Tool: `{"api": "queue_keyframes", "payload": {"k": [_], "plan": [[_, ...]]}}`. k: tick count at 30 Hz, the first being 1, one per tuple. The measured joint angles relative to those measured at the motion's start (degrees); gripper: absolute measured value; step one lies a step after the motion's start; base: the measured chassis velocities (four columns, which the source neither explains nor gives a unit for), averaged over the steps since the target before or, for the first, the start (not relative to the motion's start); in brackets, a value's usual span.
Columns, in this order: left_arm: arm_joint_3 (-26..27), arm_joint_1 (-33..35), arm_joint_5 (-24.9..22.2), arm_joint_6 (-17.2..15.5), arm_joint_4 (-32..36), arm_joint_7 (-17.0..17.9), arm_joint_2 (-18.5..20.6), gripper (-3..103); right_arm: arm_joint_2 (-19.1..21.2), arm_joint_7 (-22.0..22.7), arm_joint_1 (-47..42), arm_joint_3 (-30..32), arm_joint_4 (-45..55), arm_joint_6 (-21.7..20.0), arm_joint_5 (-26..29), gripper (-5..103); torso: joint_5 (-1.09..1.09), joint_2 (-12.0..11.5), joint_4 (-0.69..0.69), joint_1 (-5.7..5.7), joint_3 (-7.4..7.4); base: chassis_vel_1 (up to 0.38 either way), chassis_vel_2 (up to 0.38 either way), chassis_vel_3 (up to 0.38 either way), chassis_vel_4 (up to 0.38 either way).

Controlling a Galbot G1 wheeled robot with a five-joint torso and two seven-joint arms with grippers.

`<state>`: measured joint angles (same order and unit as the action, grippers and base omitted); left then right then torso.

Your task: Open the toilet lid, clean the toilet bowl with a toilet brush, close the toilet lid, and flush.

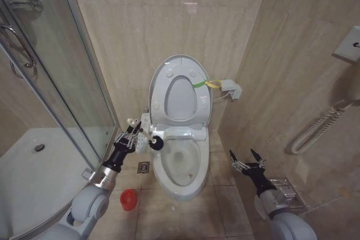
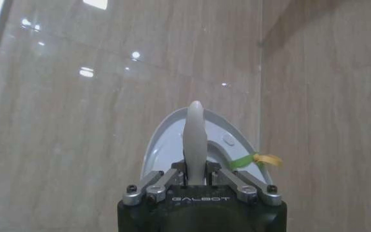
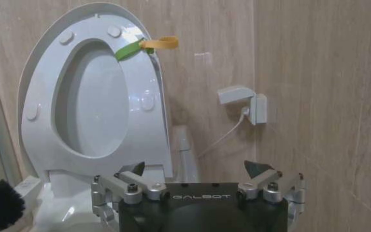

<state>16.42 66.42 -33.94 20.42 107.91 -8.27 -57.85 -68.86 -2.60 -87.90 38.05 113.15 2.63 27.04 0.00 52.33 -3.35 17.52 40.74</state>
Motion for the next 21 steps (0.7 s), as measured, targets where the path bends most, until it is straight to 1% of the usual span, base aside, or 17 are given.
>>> {"api": "queue_keyframes", "payload": {"k": [4,5,8,9,12,21], "plan": [[-4.68,-4.73,-1.02,0.69,-2.60,-0.26,-0.49,19,0.00,0.00,0.00,0.00,0.00,0.00,0.00,100,0.00,0.00,-0.01,0.00,0.00,0.000,0.000,0.000,0.000],[-4.68,-4.73,-1.02,0.69,-2.60,-0.26,-0.49,19,0.00,0.00,0.00,0.00,0.00,0.00,0.00,100,0.00,0.00,-0.01,0.00,0.00,0.000,0.000,0.000,0.000],[-9.07,-7.86,-1.42,2.01,-5.80,-0.80,-2.37,19,0.00,-0.01,0.00,0.00,0.00,0.00,0.00,100,0.00,0.00,0.00,0.00,0.00,0.000,0.000,0.000,0.000],[-9.07,-7.86,-1.42,2.01,-5.80,-0.80,-2.37,19,0.00,-0.01,0.00,0.00,0.00,0.00,0.00,100,0.00,0.00,0.00,0.00,0.00,0.000,0.000,0.000,0.000],[-12.45,-9.97,-1.42,2.96,-8.68,-1.27,-4.60,19,0.00,-0.01,0.00,0.00,0.00,0.00,0.00,100,0.01,0.00,-0.01,-0.01,0.00,0.000,0.000,0.000,0.000],[-16.90,-13.16,-1.34,3.61,-13.19,-1.76,-7.81,19,0.00,0.00,0.00,0.00,0.00,0.00,0.00,100,0.01,0.00,-0.01,-0.01,0.00,0.000,0.000,0.000,0.000]]}}
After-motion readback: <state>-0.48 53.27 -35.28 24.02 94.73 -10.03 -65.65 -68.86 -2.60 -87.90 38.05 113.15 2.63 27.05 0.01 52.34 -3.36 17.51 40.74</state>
